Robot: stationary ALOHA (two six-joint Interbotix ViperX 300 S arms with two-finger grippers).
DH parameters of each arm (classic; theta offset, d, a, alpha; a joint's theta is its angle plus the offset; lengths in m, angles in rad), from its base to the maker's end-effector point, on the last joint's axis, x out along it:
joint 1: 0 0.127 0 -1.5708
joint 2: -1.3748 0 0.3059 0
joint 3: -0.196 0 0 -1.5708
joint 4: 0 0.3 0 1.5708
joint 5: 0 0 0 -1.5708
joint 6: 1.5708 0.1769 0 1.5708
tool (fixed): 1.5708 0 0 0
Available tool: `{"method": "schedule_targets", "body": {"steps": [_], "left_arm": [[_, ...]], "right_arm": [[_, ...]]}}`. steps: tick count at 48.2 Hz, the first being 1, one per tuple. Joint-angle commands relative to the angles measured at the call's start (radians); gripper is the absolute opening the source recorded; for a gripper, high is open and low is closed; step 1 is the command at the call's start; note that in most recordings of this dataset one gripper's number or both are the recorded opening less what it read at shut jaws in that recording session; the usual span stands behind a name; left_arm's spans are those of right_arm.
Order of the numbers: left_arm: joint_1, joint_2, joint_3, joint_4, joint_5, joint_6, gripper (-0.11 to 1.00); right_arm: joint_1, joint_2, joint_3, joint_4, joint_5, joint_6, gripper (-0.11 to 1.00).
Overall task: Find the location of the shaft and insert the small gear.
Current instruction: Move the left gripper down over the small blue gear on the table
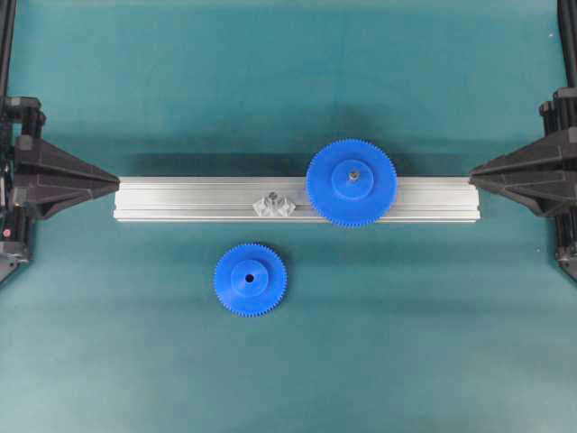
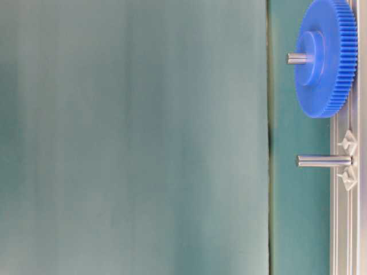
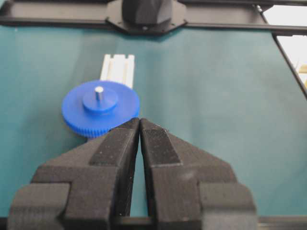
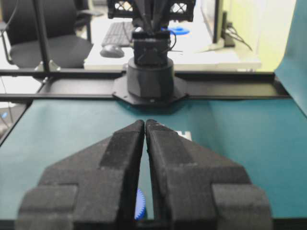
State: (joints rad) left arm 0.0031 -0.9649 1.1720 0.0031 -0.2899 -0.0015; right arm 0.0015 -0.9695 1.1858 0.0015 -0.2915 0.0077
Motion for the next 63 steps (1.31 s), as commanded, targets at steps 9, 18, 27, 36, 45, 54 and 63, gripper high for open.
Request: {"method": "schedule_targets", "body": {"steps": [9, 18, 27, 36, 45, 54, 63], "left_arm": [[-0.006, 0.031, -0.072, 0.015, 0.106, -0.015, 0.03], [-0.041, 0.094, -0.155, 0.015, 0.215, -0.017, 0.01], [-0.075, 0.219, -0.250, 0.015, 0.350, -0.017, 0.01], [-0.109, 0.373, -0.301, 0.015, 0.382, -0.025, 0.05], [-0.123, 0.511, -0.357, 0.014, 0.385, -0.077, 0.20], [-0.141, 0.629, -0.414, 0.015, 0.403, -0.156, 0.68], [-0.146, 0.735, -0.445, 0.015, 0.403, -0.218, 0.87]], "right_arm": [[-0.005, 0.014, -0.044, 0.025, 0.232, 0.012, 0.21], [-0.006, 0.017, -0.091, 0.025, 0.411, 0.017, 0.18], [-0.006, 0.071, -0.114, 0.025, 0.505, 0.017, 0.18], [-0.008, 0.167, -0.115, 0.023, 0.511, 0.015, 0.18], [-0.009, 0.233, -0.124, 0.021, 0.509, 0.014, 0.18], [-0.009, 0.256, -0.130, 0.020, 0.514, 0.012, 0.18], [-0.009, 0.264, -0.118, 0.020, 0.517, 0.014, 0.18]]}}
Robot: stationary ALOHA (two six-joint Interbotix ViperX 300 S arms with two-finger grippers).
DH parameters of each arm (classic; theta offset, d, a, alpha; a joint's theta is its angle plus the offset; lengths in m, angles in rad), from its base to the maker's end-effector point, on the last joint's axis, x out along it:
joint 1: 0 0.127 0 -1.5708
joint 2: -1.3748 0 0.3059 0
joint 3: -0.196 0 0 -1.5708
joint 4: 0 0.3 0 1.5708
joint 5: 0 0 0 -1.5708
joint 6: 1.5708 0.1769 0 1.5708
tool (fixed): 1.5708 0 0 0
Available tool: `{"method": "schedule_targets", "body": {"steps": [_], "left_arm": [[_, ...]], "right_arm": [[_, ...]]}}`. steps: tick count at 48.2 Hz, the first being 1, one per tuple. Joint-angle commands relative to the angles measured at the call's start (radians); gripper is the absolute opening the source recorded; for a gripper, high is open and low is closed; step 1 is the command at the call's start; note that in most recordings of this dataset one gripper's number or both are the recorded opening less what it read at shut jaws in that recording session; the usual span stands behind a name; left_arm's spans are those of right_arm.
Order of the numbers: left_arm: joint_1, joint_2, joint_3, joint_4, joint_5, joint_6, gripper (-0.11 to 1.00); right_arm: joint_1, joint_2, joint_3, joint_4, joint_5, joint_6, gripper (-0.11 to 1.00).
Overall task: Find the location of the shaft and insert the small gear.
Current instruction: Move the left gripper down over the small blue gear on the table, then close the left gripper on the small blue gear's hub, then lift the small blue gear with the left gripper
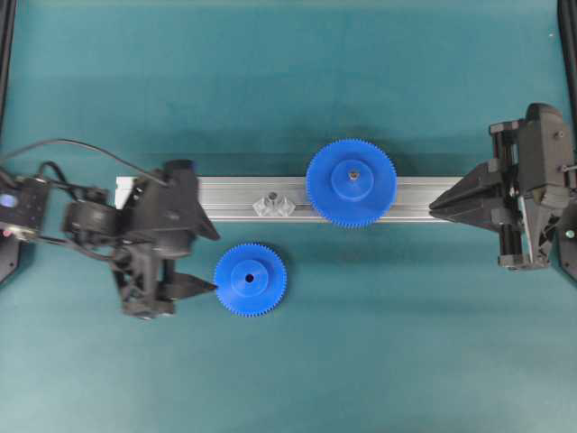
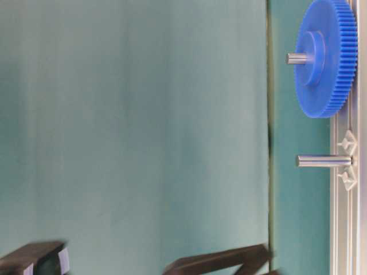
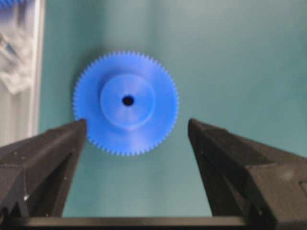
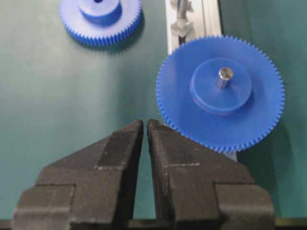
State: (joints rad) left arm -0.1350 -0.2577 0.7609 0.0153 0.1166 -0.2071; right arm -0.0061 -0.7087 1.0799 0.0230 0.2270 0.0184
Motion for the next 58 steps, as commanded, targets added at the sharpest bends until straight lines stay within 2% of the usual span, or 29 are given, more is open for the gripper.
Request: {"method": "schedule_targets", "body": {"steps": [1, 17, 25, 34, 58], "left_arm": [[-0.008, 0.041, -0.037, 0.003, -0.003, -0.015, 0.87], [-0.008, 0.258, -0.127, 0.003, -0.002, 0.003, 0.89], [-0.002, 0.330, -0.184, 0.005, 0.017, 0.058, 0.90], [-0.002, 0.373, -0.241, 0.005, 0.106, 0.112, 0.90], [0.008, 0.394, -0.255, 0.005, 0.144, 0.114, 0.90]], "right_arm": [[-0.002, 0.003, -0.011, -0.002, -0.002, 0.003, 0.18], [-0.002, 0.009, 0.002, -0.002, -0.009, 0.005, 0.18], [-0.002, 0.009, 0.003, 0.000, -0.005, 0.006, 0.18], [-0.002, 0.009, 0.008, 0.000, -0.006, 0.006, 0.18], [-0.002, 0.005, 0.020, 0.000, -0.023, 0.008, 0.18]]}}
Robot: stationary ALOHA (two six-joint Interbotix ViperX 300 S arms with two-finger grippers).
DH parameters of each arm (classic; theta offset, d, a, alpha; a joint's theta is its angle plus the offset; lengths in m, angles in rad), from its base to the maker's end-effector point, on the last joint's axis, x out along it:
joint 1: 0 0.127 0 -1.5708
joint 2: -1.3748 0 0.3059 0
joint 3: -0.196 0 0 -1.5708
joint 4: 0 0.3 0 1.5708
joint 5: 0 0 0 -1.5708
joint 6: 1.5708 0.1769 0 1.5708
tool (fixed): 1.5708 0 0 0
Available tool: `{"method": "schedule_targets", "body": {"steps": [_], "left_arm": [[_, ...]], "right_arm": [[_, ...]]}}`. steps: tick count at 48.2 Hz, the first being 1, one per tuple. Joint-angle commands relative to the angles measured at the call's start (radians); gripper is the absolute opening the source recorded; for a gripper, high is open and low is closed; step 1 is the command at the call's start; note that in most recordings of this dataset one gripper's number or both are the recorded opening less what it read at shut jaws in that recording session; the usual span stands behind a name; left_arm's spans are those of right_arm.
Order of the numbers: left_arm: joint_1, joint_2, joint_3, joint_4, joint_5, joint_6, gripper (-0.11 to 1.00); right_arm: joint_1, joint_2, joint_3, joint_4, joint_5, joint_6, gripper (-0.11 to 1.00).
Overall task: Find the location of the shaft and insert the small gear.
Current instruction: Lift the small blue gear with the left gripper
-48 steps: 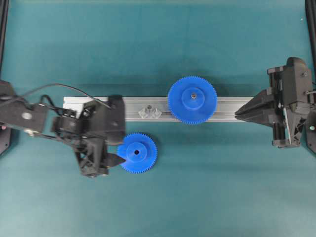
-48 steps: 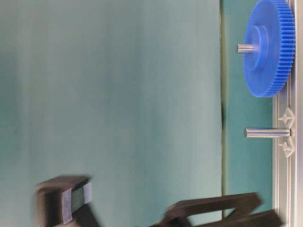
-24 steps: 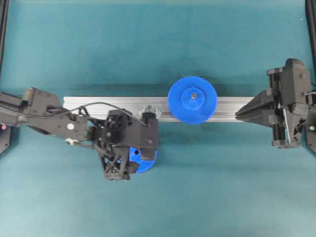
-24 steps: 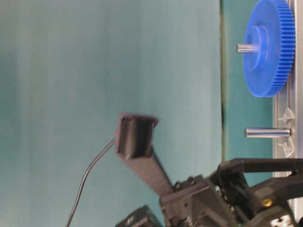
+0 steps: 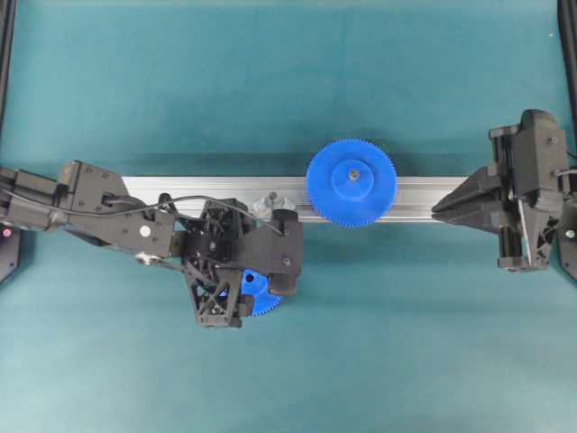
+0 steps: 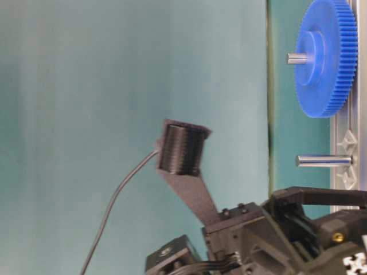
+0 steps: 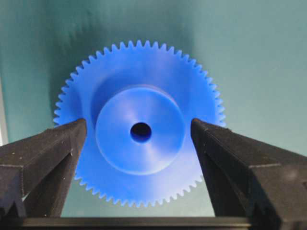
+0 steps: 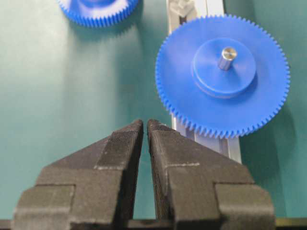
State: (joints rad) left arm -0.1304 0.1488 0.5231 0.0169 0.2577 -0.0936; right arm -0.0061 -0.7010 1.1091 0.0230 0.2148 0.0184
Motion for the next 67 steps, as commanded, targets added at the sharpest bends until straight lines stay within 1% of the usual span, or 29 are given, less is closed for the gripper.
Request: {"method": "schedule_targets", "body": {"steps": [1, 12, 61, 67], "left_arm": [[0.002, -0.011, -0.017, 0.003, 0.006, 0.000, 0.90], [0.003, -0.006, -0.012, 0.003, 0.029, -0.002, 0.90], [0.002, 0.015, -0.025, 0.003, 0.021, -0.014, 0.90], [0.002, 0.017, -0.025, 0.003, 0.021, -0.025, 0.90]], "right_arm": [[-0.003, -0.003, -0.009, -0.002, -0.012, 0.008, 0.18], [-0.002, -0.003, -0.005, 0.000, -0.014, 0.008, 0.18], [-0.002, -0.005, 0.000, 0.000, -0.015, 0.008, 0.18], [-0.002, -0.005, 0.002, 0.000, -0.014, 0.008, 0.18]]}}
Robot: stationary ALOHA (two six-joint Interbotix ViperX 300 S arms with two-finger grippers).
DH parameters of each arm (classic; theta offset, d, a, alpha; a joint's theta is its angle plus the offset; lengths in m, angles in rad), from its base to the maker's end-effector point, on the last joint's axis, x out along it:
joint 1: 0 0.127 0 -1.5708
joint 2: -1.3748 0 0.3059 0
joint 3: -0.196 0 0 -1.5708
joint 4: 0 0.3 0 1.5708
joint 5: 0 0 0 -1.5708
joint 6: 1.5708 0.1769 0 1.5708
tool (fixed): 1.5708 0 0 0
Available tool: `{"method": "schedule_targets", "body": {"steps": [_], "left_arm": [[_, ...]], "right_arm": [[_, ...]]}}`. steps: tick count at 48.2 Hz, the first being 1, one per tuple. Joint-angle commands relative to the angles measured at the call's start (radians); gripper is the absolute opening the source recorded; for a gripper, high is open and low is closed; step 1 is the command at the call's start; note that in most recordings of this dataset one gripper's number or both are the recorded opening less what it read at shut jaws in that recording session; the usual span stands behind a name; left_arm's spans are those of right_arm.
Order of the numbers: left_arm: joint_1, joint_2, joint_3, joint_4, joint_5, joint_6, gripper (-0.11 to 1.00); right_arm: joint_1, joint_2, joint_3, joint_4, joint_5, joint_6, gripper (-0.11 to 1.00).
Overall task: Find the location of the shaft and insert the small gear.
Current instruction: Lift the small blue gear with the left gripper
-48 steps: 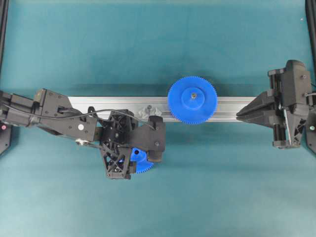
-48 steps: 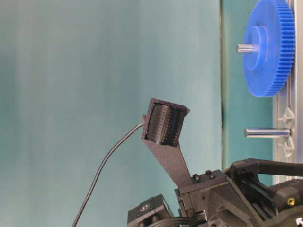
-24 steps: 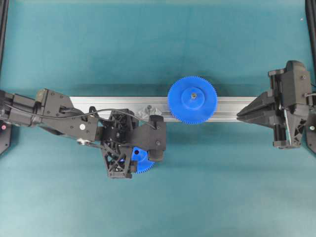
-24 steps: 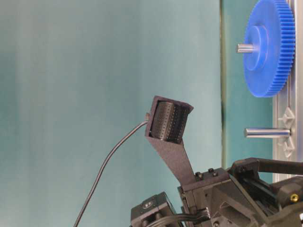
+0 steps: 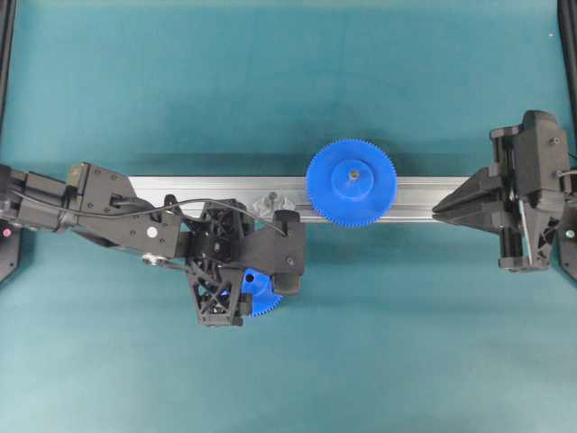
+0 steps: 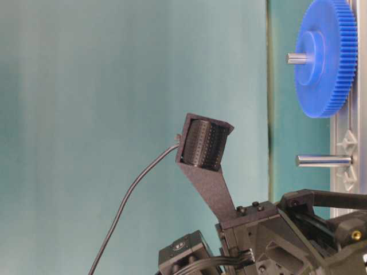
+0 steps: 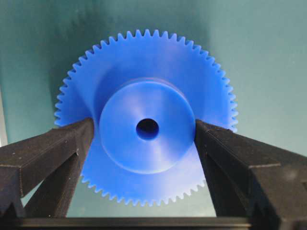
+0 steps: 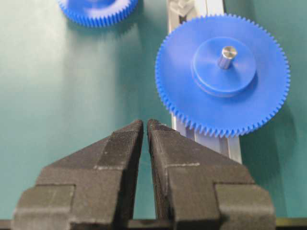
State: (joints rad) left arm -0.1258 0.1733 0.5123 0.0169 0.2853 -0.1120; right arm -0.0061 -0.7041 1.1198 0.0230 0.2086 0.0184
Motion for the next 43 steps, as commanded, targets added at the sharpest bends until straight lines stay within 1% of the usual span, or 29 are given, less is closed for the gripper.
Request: {"method": "schedule_targets", "body": {"steps": [1, 24, 30, 37, 43], "left_arm": [[-0.003, -0.008, -0.014, 0.003, -0.006, -0.008, 0.90], [-0.002, 0.008, -0.003, 0.003, -0.005, -0.051, 0.88], [-0.003, 0.005, 0.000, 0.003, -0.003, -0.054, 0.81], [-0.003, 0.005, -0.003, 0.003, 0.003, -0.052, 0.65], [-0.002, 0.003, -0.014, 0.003, 0.008, -0.046, 0.65]], "right_arm": [[-0.002, -0.002, -0.009, 0.000, -0.008, 0.008, 0.18], [-0.002, -0.002, 0.000, 0.000, -0.031, 0.009, 0.18], [-0.002, -0.005, 0.000, 0.000, -0.031, 0.008, 0.18], [-0.002, -0.011, 0.005, 0.002, -0.031, 0.009, 0.18], [-0.002, -0.021, 0.009, 0.000, -0.031, 0.009, 0.18]]}}
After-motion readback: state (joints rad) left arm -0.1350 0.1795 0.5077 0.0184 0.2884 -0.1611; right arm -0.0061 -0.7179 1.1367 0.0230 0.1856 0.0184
